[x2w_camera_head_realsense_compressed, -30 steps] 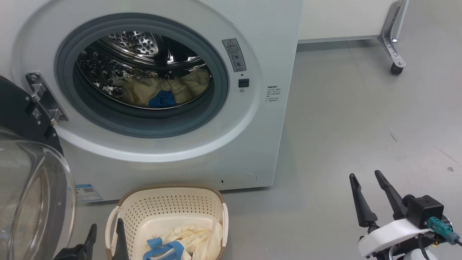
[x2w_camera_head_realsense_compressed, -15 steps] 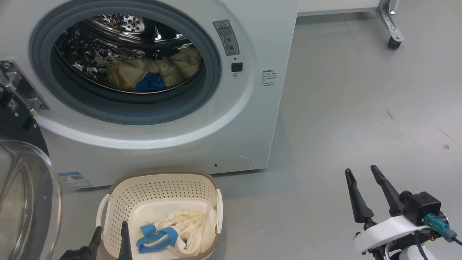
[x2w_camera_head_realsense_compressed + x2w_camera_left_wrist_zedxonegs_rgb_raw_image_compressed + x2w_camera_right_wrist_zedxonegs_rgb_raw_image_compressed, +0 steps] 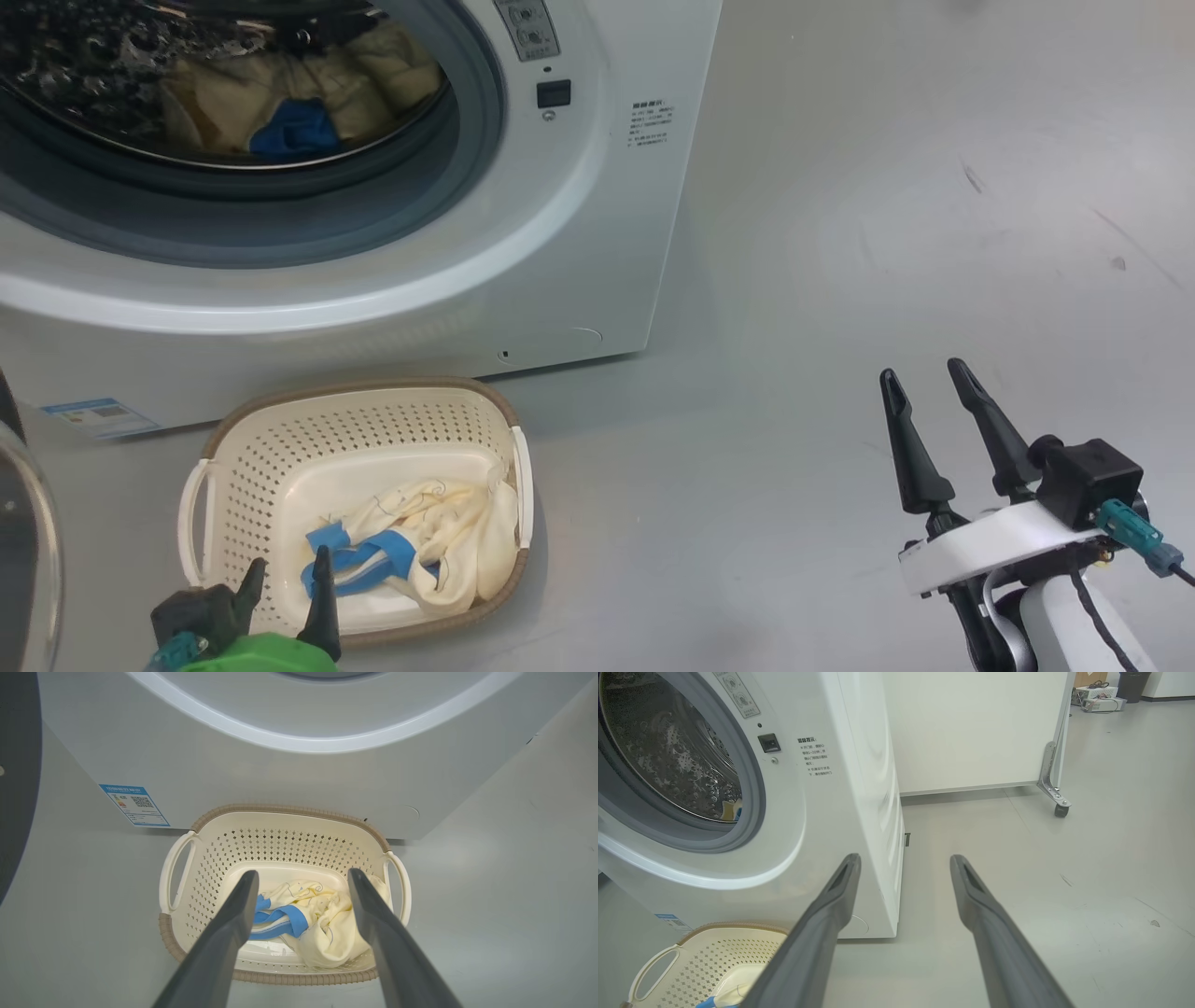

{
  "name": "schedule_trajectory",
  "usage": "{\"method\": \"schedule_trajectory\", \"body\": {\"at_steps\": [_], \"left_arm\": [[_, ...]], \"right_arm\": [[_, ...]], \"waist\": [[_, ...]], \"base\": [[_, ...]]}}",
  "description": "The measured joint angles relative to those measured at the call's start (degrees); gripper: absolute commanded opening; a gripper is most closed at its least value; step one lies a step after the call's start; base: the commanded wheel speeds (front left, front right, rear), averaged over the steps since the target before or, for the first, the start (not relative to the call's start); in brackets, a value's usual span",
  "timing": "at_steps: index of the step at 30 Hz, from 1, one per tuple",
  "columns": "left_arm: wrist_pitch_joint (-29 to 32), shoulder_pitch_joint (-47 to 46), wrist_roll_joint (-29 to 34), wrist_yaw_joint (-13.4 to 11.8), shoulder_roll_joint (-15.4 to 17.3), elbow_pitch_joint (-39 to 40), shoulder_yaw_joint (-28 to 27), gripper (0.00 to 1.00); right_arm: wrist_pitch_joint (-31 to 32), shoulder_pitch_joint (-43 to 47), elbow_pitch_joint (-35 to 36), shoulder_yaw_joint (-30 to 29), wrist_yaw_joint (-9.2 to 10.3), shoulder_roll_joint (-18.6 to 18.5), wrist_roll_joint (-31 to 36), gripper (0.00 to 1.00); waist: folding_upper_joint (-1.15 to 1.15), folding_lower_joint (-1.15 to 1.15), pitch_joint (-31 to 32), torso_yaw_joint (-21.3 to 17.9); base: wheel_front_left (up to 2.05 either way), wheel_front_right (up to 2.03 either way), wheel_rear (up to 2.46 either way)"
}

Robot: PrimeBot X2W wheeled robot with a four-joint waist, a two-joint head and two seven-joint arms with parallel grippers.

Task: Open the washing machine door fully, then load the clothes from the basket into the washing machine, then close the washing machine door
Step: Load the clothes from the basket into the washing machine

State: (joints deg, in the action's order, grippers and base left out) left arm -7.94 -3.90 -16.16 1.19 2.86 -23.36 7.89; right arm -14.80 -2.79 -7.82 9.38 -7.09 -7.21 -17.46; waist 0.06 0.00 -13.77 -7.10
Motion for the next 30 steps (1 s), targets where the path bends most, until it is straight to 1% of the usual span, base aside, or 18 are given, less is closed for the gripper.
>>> {"method": "schedule_trajectory", "body": {"at_steps": [3, 7, 14, 17, 20, 23, 25, 30], "left_arm": [[1.9, -2.3, -0.3, 0.4, 0.4, -0.7, 0.1, 1.0], [5.2, -5.0, -1.4, 1.5, 1.2, -2.0, 0.2, 1.0], [8.6, -10.0, -3.1, 2.8, 1.7, -4.3, -0.1, 1.0], [10.8, -12.0, -3.8, 3.7, 1.8, -6.1, 0.2, 1.0], [13.4, -13.5, -6.4, 4.5, 1.6, -8.6, 0.3, 1.0], [16.3, -15.1, -6.5, 4.8, 2.2, -11.5, 1.4, 1.0], [17.1, -16.3, -6.7, 5.2, 2.4, -12.4, 1.5, 1.0], [17.6, -20.1, -7.1, 5.3, 3.1, -14.3, 1.8, 1.0]], "right_arm": [[0.0, -1.6, 0.4, 0.0, 0.0, 0.2, 0.0, 1.0], [0.0, -3.8, 0.9, 0.0, 0.0, 0.5, 0.0, 1.0], [0.0, -6.3, 0.9, -0.3, 0.0, 0.8, 0.0, 1.0], [0.0, -7.1, 0.9, -0.8, 0.0, 0.9, 0.0, 1.0], [0.0, -7.6, 0.9, -1.1, 0.0, 0.8, 0.0, 1.0], [0.0, -8.5, 1.0, -0.9, 0.0, 0.8, 0.1, 1.0], [0.0, -8.8, 1.0, -0.9, 0.0, 0.6, 0.4, 1.0], [0.0, -9.7, 1.1, -0.7, 0.0, 0.0, 0.6, 1.0]], "waist": [[0.0, 0.0, -2.3, -0.9], [0.0, 0.0, -5.4, -2.2], [0.0, 0.0, -10.5, -4.2], [0.0, -0.01, -12.4, -4.9], [0.0, -0.01, -14.0, -5.3], [0.0, -0.01, -15.8, -5.6], [0.0, -0.01, -16.6, -5.6], [0.0, -0.01, -18.6, -5.5]], "base": [[0.0, 0.0, 0.0], [0.0, 0.0, 0.0], [0.0, 0.0, 0.0], [0.0, 0.0, 0.0], [0.0, 0.0, 0.0], [0.0, 0.0, 0.0], [0.0, 0.0, 0.0], [0.0, 0.0, 0.0]]}}
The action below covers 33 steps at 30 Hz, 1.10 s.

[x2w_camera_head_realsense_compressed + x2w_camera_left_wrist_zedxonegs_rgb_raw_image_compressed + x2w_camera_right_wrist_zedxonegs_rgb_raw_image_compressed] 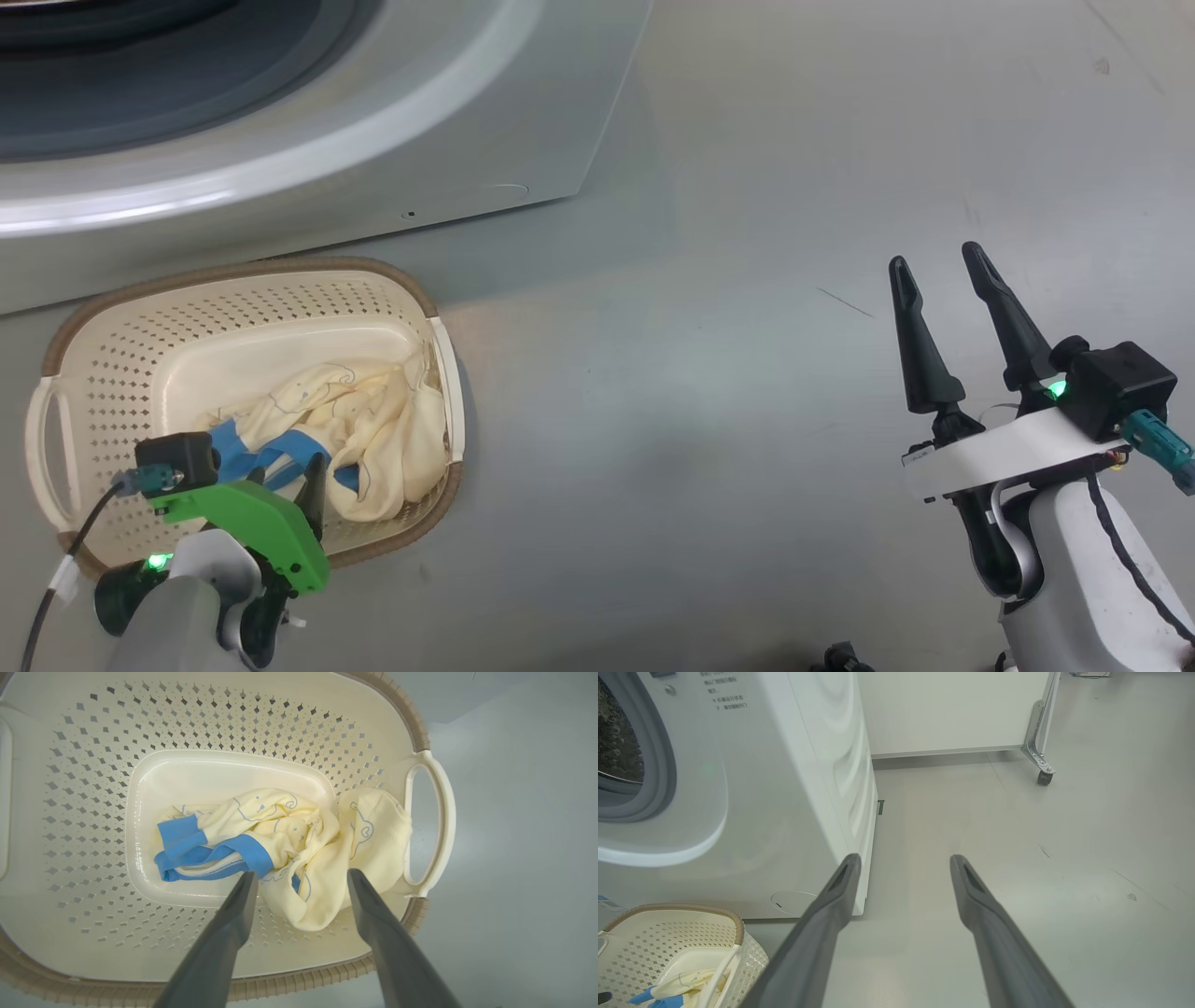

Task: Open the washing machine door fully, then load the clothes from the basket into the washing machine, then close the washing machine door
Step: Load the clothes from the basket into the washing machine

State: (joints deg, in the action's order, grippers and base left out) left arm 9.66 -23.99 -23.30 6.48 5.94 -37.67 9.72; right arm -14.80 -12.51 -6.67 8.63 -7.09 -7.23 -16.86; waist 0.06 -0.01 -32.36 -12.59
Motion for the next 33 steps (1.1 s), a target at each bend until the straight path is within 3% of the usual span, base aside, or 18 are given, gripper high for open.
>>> {"method": "schedule_trajectory", "body": {"at_steps": [26, 33], "left_arm": [[2.3, -10.2, -5.6, 0.5, 0.2, -6.7, 4.7, 1.0], [1.5, -12.7, -6.5, 0.5, 1.6, -7.8, 5.5, 1.0]], "right_arm": [[0.0, -4.1, 1.3, 0.3, 0.0, -0.2, 0.2, 1.0], [0.0, -5.5, 2.2, -0.1, 0.0, -0.2, 0.3, 1.0]], "waist": [[0.0, 0.0, -10.4, -1.3], [0.0, 0.0, -13.2, -1.6]], "base": [[0.0, 0.0, 0.0], [0.0, 0.0, 0.0]]}}
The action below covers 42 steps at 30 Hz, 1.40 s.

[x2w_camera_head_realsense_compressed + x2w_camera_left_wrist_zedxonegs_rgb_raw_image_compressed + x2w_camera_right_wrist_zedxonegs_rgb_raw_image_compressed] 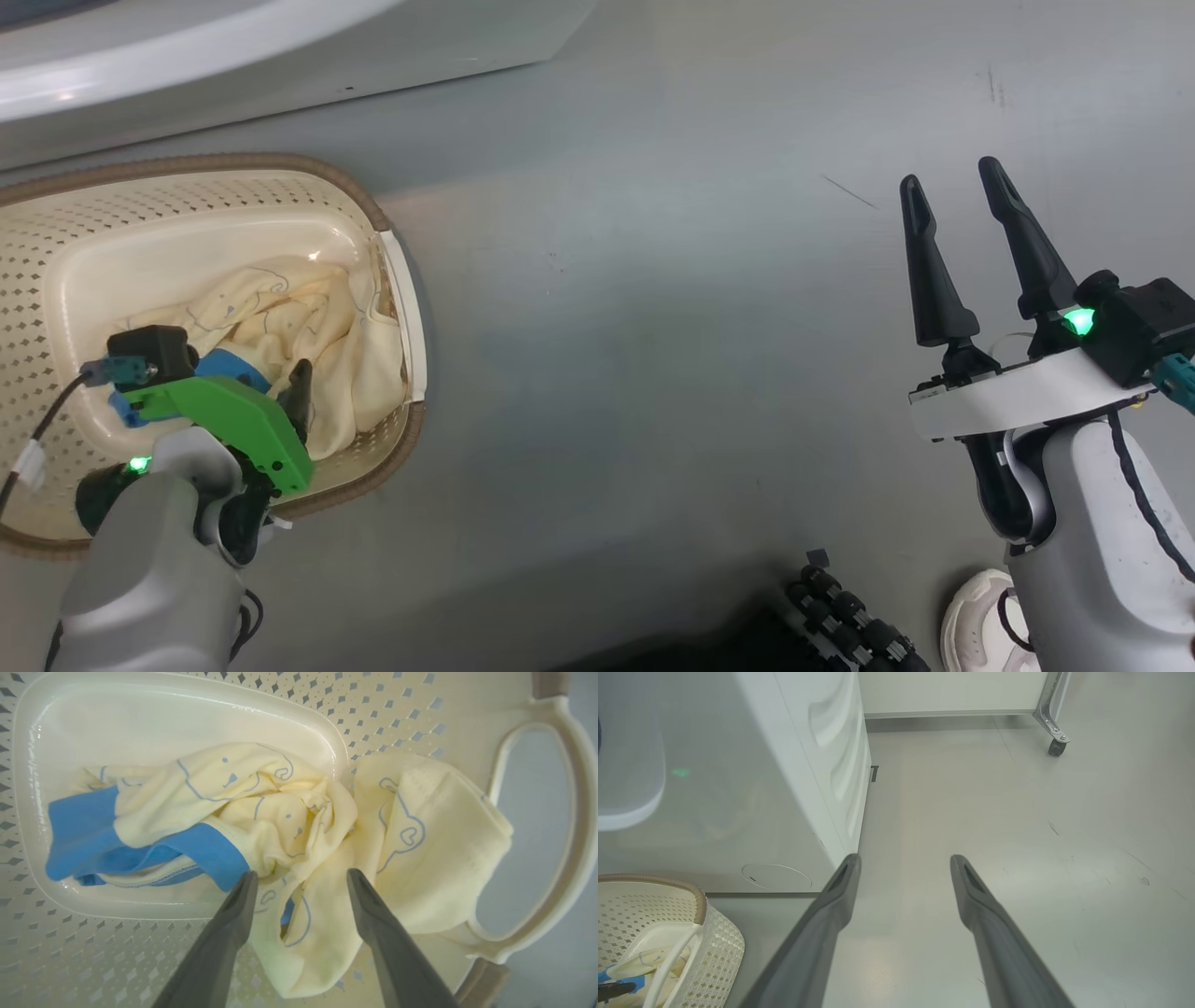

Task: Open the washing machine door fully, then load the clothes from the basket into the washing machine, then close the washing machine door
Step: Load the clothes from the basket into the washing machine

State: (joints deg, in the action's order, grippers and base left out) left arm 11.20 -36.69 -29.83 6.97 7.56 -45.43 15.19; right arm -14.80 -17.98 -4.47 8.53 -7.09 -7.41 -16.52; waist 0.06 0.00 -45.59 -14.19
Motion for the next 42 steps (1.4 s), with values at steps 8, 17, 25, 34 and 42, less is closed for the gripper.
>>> {"method": "schedule_trajectory", "body": {"at_steps": [8, 17, 25, 34, 42], "left_arm": [[-0.1, -1.4, -1.4, 0.0, 0.8, -1.5, 2.4, 1.0], [1.2, -1.6, -6.1, 0.0, 0.2, -1.6, 6.9, 1.0], [1.4, -2.6, -7.4, 0.0, 1.8, -1.3, 9.0, 1.0], [0.1, -4.3, -7.4, 0.0, 3.5, -1.9, 12.1, 1.0], [-1.6, -4.7, -7.2, 0.0, 4.1, -3.8, 14.1, 1.0]], "right_arm": [[0.0, -0.2, 0.0, -0.6, 0.0, 0.1, 0.0, 1.0], [0.0, -0.8, 0.0, -0.6, 0.0, 0.5, 0.4, 1.0], [0.0, -1.1, 0.1, -0.5, 0.0, 0.6, 0.4, 1.0], [0.0, -1.5, 0.1, -0.5, 0.0, 0.8, 0.4, 1.0], [0.0, -1.7, 0.1, -0.3, 0.0, 0.9, 0.4, 1.0]], "waist": [[0.0, 0.0, -2.3, -0.2], [0.0, 0.0, -3.1, -0.3], [0.0, 0.0, -4.3, -0.5], [0.0, 0.0, -5.9, -0.8], [0.0, 0.0, -6.3, -1.0]], "base": [[0.0, 0.0, 0.0], [0.0, 0.0, 0.0], [0.0, 0.0, 0.0], [0.0, 0.0, 0.0], [0.0, 0.0, 0.0]]}}
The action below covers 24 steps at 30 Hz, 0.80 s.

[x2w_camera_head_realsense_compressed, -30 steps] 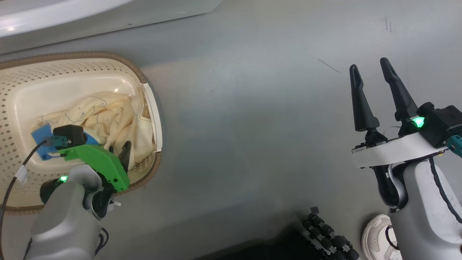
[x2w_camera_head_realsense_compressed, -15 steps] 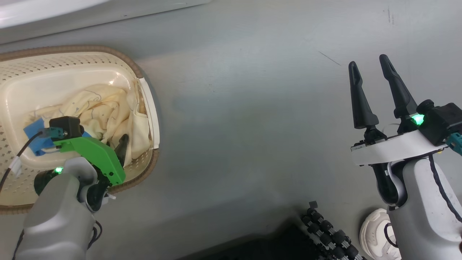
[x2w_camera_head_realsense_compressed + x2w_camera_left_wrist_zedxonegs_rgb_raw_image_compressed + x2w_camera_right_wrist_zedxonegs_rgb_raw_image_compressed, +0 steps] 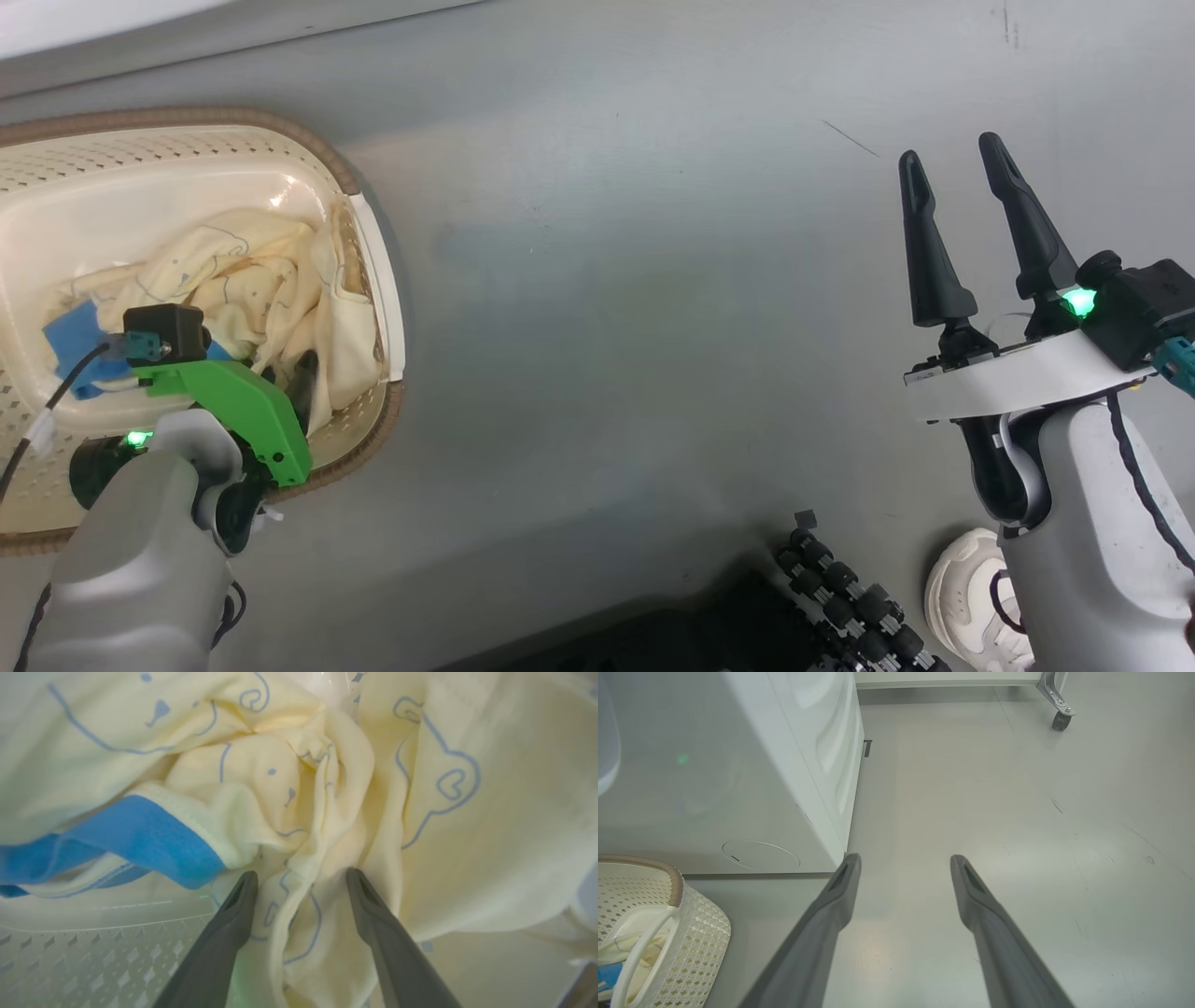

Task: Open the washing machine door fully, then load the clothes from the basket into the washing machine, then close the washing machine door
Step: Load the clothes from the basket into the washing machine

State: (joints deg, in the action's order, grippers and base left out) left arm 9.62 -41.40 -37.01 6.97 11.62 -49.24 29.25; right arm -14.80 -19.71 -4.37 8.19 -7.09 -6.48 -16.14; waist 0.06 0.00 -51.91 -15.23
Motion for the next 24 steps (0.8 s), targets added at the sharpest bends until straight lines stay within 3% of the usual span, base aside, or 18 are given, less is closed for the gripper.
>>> {"method": "schedule_trajectory", "body": {"at_steps": [6, 7, 8, 9, 11, 12, 13, 24], "left_arm": [[-1.4, -0.7, 0.3, 0.0, 0.1, -1.4, 1.0, 1.0], [-1.7, -1.2, 0.3, 0.0, 0.1, -1.8, 1.2, 0.91], [-1.9, -1.3, 0.4, 0.0, 0.1, -2.1, 1.4, 0.75], [-2.2, -1.5, 0.5, 0.0, 0.1, -2.2, 1.5, 0.51], [-3.3, -2.0, 0.9, 0.0, 0.3, -2.4, 2.1, 0.33], [-3.9, -2.4, 1.1, 0.0, 0.5, -2.6, 2.2, 0.04], [-4.1, -2.7, 1.1, 0.0, 0.5, -2.8, 2.3, 0.0], [-7.6, -3.3, 0.7, 0.0, 0.5, -4.7, 2.8, 0.0]], "right_arm": [[0.0, -0.5, 0.0, 0.0, 0.0, -0.1, 0.0, 1.0], [0.0, -0.5, 0.0, 0.0, 0.0, -0.1, 0.0, 1.0], [0.0, -0.5, 0.0, 0.0, 0.0, -0.1, 0.0, 1.0], [0.0, -0.5, 0.1, 0.0, 0.0, -0.1, 0.0, 1.0], [0.0, -0.5, 0.3, 0.0, 0.0, -0.1, 0.0, 1.0], [0.0, -0.5, 0.3, 0.0, 0.0, -0.1, 0.0, 1.0], [0.0, -0.5, 0.3, 0.0, 0.0, -0.1, 0.0, 1.0], [0.0, -1.4, -0.1, -0.2, 0.0, 0.2, 0.0, 1.0]], "waist": [[0.0, 0.0, -0.4, -0.1], [0.0, 0.0, -0.6, -0.1], [0.0, 0.0, -0.7, -0.2], [0.0, 0.0, -0.8, -0.2], [0.0, 0.0, -1.1, -0.2], [0.0, 0.0, -1.3, -0.3], [0.0, 0.0, -1.4, -0.3], [0.0, 0.0, -1.3, -0.3]], "base": [[0.0, 0.0, 0.0], [0.0, 0.0, 0.0], [0.0, 0.0, 0.0], [0.0, 0.0, 0.0], [0.0, 0.0, 0.0], [0.0, 0.0, 0.0], [0.0, 0.0, 0.0], [0.0, 0.0, 0.0]]}}
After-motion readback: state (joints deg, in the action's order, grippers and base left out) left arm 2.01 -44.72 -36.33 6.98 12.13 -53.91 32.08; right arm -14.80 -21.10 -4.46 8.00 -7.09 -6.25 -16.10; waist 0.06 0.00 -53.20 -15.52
